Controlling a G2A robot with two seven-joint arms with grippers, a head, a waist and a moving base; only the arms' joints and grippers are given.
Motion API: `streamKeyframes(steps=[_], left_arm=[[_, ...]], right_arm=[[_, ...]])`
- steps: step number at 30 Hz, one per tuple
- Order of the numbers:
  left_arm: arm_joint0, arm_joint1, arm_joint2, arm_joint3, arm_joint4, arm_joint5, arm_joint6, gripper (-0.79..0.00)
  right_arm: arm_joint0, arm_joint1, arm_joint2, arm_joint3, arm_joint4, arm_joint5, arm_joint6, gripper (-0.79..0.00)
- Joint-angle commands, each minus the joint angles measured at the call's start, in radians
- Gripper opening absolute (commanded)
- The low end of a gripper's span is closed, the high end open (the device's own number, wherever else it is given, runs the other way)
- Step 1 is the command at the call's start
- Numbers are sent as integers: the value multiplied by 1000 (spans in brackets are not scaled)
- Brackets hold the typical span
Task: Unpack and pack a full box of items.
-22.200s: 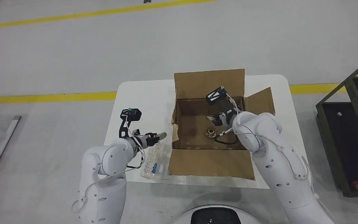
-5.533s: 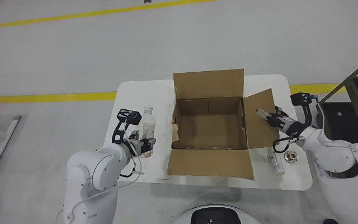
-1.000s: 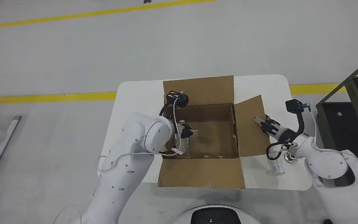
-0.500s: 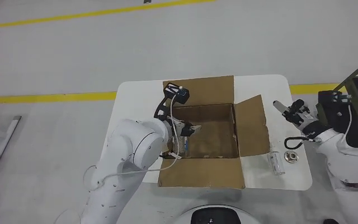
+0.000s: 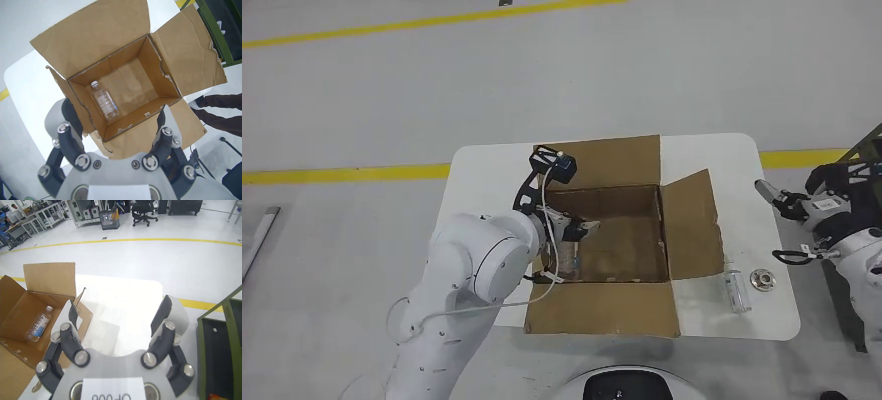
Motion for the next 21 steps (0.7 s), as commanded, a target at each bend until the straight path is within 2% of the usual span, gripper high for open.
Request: streamKeyframes(steps=[1, 5, 8, 13, 15, 16, 18, 21], left_arm=[[0, 0, 0, 0, 0, 0, 0, 0], [0, 0, 0, 0, 0, 0, 0, 0], [0, 0, 0, 0, 0, 0, 0, 0], [0, 0, 0, 0, 0, 0, 0, 0], [3, 0, -1, 0, 0, -1, 9, 0], [15, 1, -5, -1, -2, -9, 36, 0], [29, 3, -25, -9, -10, -18, 69, 0], [41, 9, -64, -20, -11, -28, 86, 0]], right_arm=[[0, 0, 0, 0, 0, 0, 0, 0], [-11, 1, -7, 4, -14, -8, 13, 0], [-28, 5, -4, -1, -34, 12, 95, 0], [-76, 18, 10, -23, -113, 22, 370, 0], [-87, 25, 13, -30, -118, -18, 480, 0], [-91, 27, 24, -27, -116, -6, 519, 0], [-102, 35, 14, -31, -130, -72, 626, 0], [-96, 37, 16, -15, -112, -62, 672, 0]])
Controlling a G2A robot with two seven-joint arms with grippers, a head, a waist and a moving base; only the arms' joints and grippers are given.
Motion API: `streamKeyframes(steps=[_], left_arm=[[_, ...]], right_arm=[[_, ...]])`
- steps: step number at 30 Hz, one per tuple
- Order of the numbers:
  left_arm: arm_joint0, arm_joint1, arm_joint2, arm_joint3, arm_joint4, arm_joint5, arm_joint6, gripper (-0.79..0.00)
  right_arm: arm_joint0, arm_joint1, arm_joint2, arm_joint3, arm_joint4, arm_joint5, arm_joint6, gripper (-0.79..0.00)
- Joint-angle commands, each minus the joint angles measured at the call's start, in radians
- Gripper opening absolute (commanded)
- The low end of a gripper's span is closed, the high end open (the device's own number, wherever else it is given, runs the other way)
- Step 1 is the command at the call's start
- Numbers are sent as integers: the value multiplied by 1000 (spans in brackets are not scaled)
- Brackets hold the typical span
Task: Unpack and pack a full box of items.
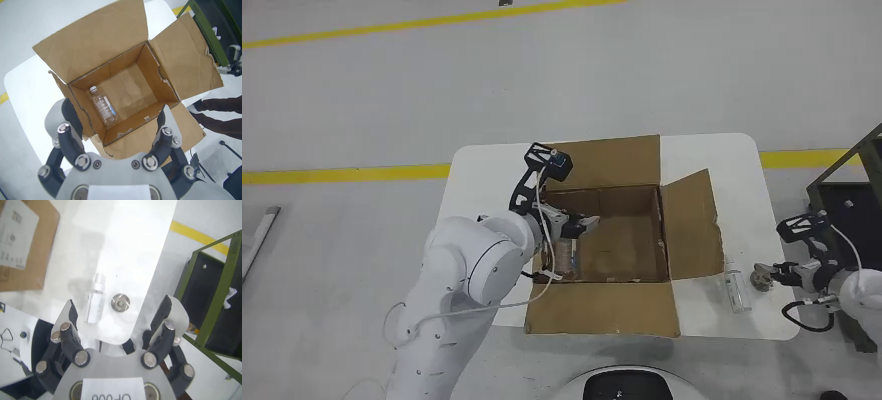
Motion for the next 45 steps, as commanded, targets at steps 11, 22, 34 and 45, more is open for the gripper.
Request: streamKeyframes(steps=[11, 22, 34, 45], left_arm=[[47, 21, -115, -109, 72, -10, 6, 0], [120, 42, -246, -167, 185, -30, -3, 0], [159, 49, -286, -176, 210, -34, -18, 0], [159, 49, -286, -176, 210, -34, -18, 0]], right_arm=[[1, 1, -2, 3, -3, 1, 3, 0], [-1, 2, -11, 15, 15, 12, -6, 0], [114, 5, -215, 15, -78, 161, 272, 0], [109, 5, -216, 26, -77, 157, 254, 0]])
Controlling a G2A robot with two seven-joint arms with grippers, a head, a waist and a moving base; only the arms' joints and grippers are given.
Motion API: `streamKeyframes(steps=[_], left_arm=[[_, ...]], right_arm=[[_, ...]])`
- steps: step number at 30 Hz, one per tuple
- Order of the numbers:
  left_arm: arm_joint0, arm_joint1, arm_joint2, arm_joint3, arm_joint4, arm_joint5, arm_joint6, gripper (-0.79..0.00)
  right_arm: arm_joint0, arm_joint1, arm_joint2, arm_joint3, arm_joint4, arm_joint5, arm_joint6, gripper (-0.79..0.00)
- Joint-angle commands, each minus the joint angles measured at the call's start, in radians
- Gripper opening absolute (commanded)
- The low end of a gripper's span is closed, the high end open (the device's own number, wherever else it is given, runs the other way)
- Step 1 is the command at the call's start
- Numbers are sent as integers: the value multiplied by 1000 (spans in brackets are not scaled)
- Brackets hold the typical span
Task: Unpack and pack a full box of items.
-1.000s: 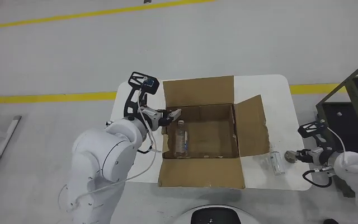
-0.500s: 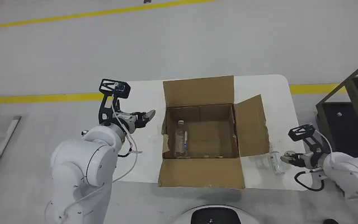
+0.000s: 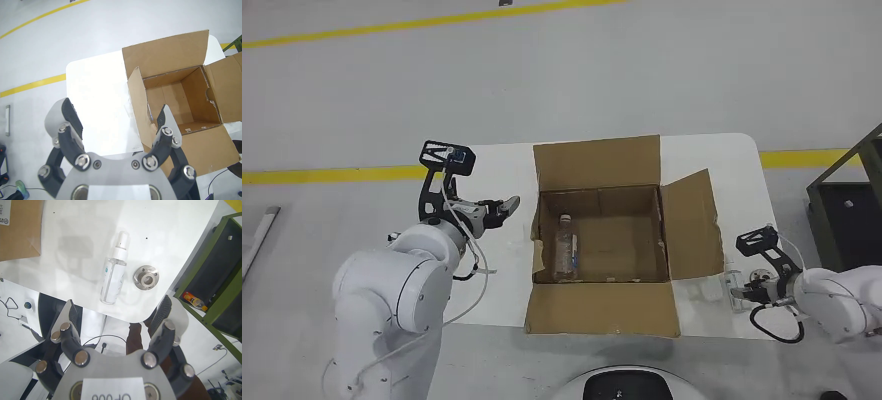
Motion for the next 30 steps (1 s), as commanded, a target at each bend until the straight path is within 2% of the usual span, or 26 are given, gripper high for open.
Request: streamKeyframes(steps=[1, 9, 12, 13, 14, 21, 22, 24, 26, 28, 30], left_arm=[[0, 0, 0, 0, 0, 0, 0, 0], [0, 0, 0, 0, 0, 0, 0, 0], [0, 0, 0, 0, 0, 0, 0, 0], [0, 0, 0, 0, 0, 0, 0, 0], [0, 0, 0, 0, 0, 0, 0, 0], [0, 0, 0, 0, 0, 0, 0, 0], [0, 0, 0, 0, 0, 0, 0, 0], [0, 0, 0, 0, 0, 0, 0, 0], [0, 0, 0, 0, 0, 0, 0, 0], [0, 0, 0, 0, 0, 0, 0, 0], [0, 0, 0, 0, 0, 0, 0, 0]], right_arm=[[-6, 0, -4, 23, 0, -5, -21, 0], [55, -4, -93, 125, -21, 42, -19, 0], [82, -6, -125, 167, -31, 57, -27, -212], [91, -7, -134, 179, -36, 60, -28, -329], [99, -8, -142, 190, -37, 62, -30, -394], [145, -11, -182, 258, -32, 68, -38, -397], [149, -11, -188, 263, -33, 69, -37, -391], [156, -12, -197, 276, -34, 71, -38, -311], [160, -12, -203, 284, -36, 72, -37, -339], [161, -12, -207, 289, -36, 74, -37, -308], [161, -11, -209, 292, -38, 76, -39, -314]])
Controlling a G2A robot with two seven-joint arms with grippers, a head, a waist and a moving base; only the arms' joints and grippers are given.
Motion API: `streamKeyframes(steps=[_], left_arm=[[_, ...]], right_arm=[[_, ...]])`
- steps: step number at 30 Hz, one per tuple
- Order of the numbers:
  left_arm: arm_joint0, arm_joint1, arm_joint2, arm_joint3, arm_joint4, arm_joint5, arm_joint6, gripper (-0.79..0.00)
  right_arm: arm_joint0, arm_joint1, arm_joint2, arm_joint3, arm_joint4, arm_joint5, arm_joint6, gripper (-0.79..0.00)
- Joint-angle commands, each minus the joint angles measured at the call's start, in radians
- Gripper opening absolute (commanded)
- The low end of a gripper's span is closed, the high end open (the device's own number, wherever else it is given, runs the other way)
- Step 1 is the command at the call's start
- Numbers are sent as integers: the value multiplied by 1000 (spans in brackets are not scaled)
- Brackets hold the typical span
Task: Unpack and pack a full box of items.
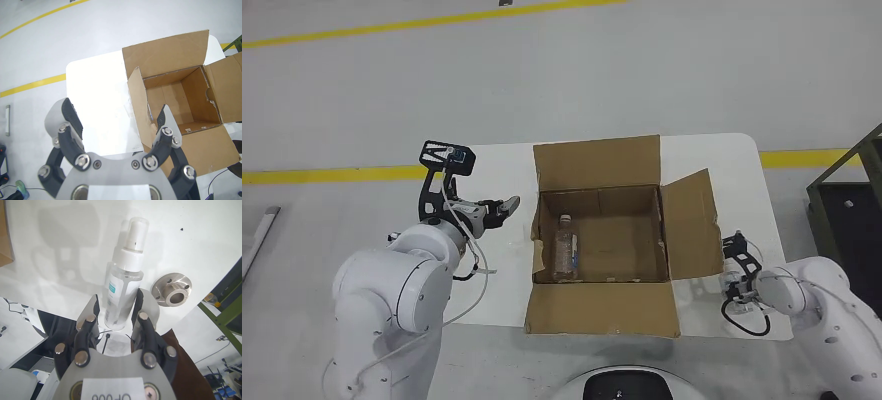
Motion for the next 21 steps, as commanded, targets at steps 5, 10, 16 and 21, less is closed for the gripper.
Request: streamKeyframes(steps=[5, 10, 16, 21], left_arm=[[0, 0, 0, 0, 0, 0, 0, 0], [0, 0, 0, 0, 0, 0, 0, 0], [0, 0, 0, 0, 0, 0, 0, 0], [0, 0, 0, 0, 0, 0, 0, 0]], right_arm=[[0, 1, -5, 13, 4, 3, -7, -382], [-1, 2, -6, 17, 2, 9, -11, -397], [6, 2, -18, 33, -5, 12, -18, -406], [14, 2, -29, 45, -7, 15, -17, -422]])
